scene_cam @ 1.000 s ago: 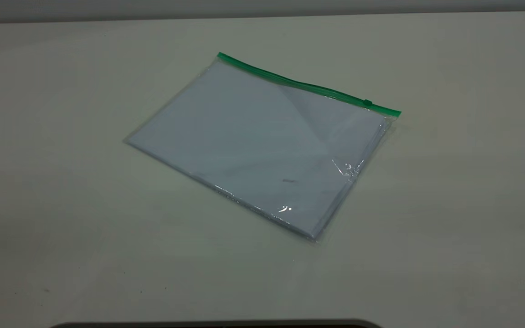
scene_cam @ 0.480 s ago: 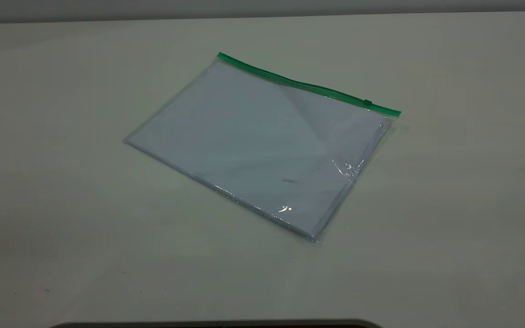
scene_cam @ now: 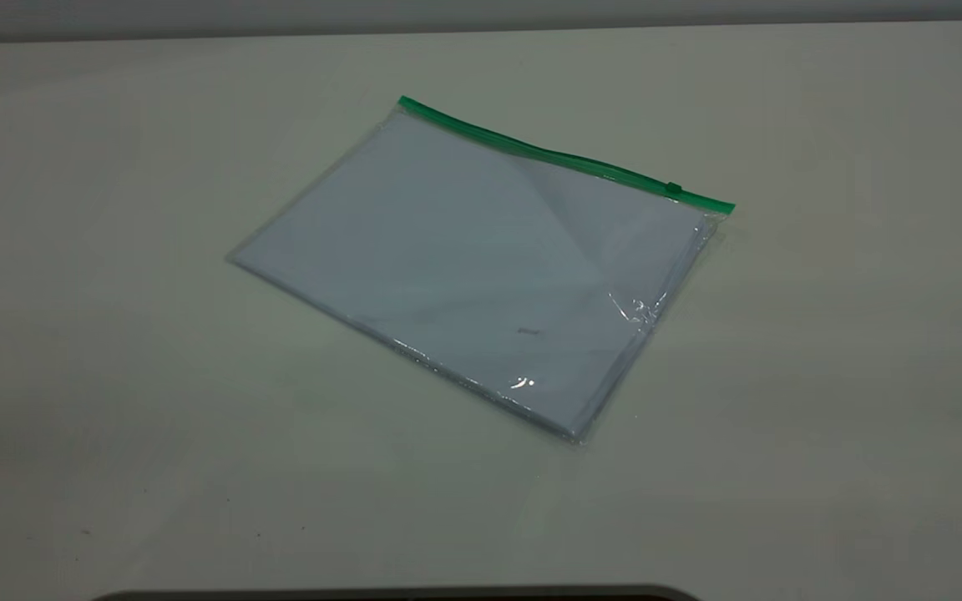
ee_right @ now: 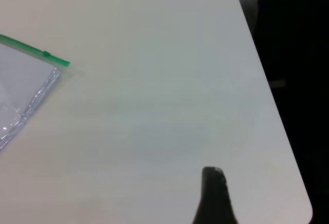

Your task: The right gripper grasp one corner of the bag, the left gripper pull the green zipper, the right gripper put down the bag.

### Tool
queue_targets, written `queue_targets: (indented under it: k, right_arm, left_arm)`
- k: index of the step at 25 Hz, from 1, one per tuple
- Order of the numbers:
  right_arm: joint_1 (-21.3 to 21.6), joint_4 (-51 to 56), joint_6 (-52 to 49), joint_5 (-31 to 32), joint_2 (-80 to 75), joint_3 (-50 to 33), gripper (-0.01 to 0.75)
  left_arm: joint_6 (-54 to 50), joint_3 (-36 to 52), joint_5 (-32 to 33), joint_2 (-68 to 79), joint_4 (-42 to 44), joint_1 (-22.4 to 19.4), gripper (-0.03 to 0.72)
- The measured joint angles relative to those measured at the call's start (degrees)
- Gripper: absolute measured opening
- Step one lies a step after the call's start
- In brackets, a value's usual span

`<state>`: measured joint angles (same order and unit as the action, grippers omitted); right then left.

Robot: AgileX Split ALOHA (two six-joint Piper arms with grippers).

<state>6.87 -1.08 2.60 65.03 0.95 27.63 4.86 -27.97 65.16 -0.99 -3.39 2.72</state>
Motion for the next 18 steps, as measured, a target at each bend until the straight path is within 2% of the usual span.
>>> queue_targets:
  k: [5, 10, 14, 18]
  right_arm:
    - [-1.1, 0.0, 0.0, 0.0, 0.0, 0.0, 0.589]
    - [-1.2, 1.1, 0.0, -0.1, 0.0, 0.0, 0.589]
    - [-1.2, 3.5, -0.1, -1.1, -1.0, 1.0, 0.589]
    - [-1.2, 4.2, -0.1, -5.3, -8.8, 5.1, 0.589]
  left_arm:
    - [0.0, 0.0, -0.1, 0.0, 0.3, 0.0, 0.557]
    - [-0.7, -4.1, -4.2, 2.1, 1.6, 0.0, 0.557]
    - [-1.5, -10.5, -5.8, 13.6, 1.6, 0.0, 0.557]
    - [-1.5, -15.7, -9.3, 28.4, 1.5, 0.0, 0.557]
